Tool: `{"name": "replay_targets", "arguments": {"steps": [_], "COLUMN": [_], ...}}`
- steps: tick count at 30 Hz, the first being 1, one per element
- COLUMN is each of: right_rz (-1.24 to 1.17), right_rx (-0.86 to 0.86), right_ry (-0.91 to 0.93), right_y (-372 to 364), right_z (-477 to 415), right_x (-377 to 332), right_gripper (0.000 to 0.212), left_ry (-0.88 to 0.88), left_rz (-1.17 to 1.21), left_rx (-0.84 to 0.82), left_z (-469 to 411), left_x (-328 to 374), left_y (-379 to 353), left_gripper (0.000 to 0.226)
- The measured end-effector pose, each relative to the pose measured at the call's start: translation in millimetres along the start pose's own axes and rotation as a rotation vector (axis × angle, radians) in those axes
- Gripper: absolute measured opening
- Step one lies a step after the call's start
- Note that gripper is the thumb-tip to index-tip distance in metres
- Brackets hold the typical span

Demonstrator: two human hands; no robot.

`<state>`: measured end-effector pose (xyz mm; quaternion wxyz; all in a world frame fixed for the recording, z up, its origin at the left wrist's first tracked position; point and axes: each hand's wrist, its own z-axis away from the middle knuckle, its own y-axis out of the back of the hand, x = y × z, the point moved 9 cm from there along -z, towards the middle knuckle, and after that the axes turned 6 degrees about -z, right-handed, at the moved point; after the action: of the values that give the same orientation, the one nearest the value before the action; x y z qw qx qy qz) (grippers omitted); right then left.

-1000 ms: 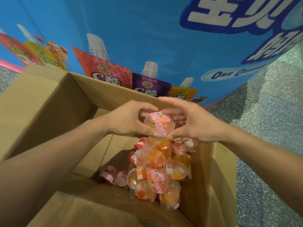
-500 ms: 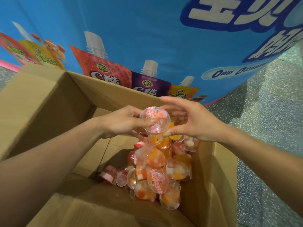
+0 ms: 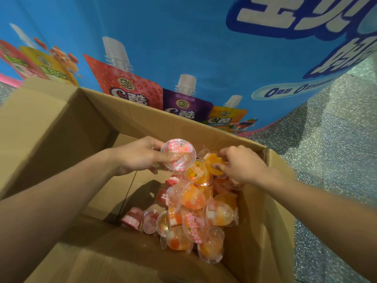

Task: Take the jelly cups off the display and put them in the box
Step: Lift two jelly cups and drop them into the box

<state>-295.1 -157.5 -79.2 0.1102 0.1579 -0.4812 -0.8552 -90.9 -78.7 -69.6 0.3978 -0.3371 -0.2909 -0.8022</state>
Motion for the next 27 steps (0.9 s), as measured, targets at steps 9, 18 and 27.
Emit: {"name": "replay_targets", "arguments": {"steps": [9,18,27], "right_rz": [-0.005,-0.094,-0.386], "right_rx": [-0.067,-0.212,-0.365], "right_ry": [-0.229,-0.369,-0.377], "right_y": [-6,-22,-41], "right_z": [-26,-37,-31], "right_x": [0,16,32], "right_gripper": [0.039,0.025,0.043], "left_ry": [0.02,0.054,0.036], "left_rz": [0.098,0.084,0.146], "left_rx": [-0.003,0.037,0.016], "left_z": [1,10,10], "left_x": [-8,-22,-10], "left_y": [5,22,19], "left_gripper": [0.044,0.041,0.045]}}
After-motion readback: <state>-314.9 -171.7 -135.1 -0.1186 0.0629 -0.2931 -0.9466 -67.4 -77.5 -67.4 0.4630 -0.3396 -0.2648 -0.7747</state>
